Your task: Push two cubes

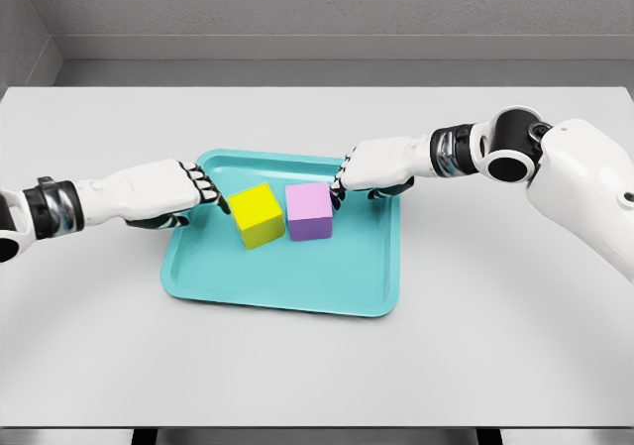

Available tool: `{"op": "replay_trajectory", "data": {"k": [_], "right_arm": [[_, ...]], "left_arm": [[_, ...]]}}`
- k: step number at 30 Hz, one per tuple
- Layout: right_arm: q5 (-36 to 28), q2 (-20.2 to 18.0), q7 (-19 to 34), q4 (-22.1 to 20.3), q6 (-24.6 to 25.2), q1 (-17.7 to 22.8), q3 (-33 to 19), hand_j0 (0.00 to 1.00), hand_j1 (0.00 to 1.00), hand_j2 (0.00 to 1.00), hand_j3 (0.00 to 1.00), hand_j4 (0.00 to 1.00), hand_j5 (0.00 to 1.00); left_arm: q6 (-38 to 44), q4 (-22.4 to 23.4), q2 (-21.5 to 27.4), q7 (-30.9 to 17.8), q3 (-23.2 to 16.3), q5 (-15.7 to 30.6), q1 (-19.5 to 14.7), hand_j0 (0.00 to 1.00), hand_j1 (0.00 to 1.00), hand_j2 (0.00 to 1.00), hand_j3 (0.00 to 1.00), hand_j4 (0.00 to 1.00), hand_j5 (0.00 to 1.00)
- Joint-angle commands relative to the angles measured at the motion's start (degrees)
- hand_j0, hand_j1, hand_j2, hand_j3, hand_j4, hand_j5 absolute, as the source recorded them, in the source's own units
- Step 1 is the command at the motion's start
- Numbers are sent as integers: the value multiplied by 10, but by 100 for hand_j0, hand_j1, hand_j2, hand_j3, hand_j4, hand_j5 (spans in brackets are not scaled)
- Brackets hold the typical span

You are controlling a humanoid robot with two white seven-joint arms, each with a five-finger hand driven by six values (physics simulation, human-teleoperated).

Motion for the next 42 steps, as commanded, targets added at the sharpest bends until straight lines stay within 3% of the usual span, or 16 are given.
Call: {"op": "replay_trajectory", "data": {"k": [1, 35, 40, 42], "right_arm": [[-2, 0, 0, -1, 1, 0, -1, 64, 64, 64, 64, 64, 64], [-2, 18, 0, 7, 1, -16, -1, 64, 64, 64, 64, 64, 64], [-6, -10, 0, -8, 1, -25, -1, 64, 64, 64, 64, 64, 64], [-9, -54, 0, -68, 1, -25, -2, 64, 64, 64, 64, 64, 64]], "left_arm": [[1, -2, -5, -6, 1, 3, 0, 71, 71, 71, 71, 71, 71], [1, 3, -22, -22, 11, 2, -6, 71, 71, 71, 71, 71, 71], [1, 3, -15, -22, 12, 3, -5, 71, 71, 71, 71, 71, 71], [1, 3, -12, -22, 13, 4, -4, 72, 72, 72, 72, 72, 72]]}}
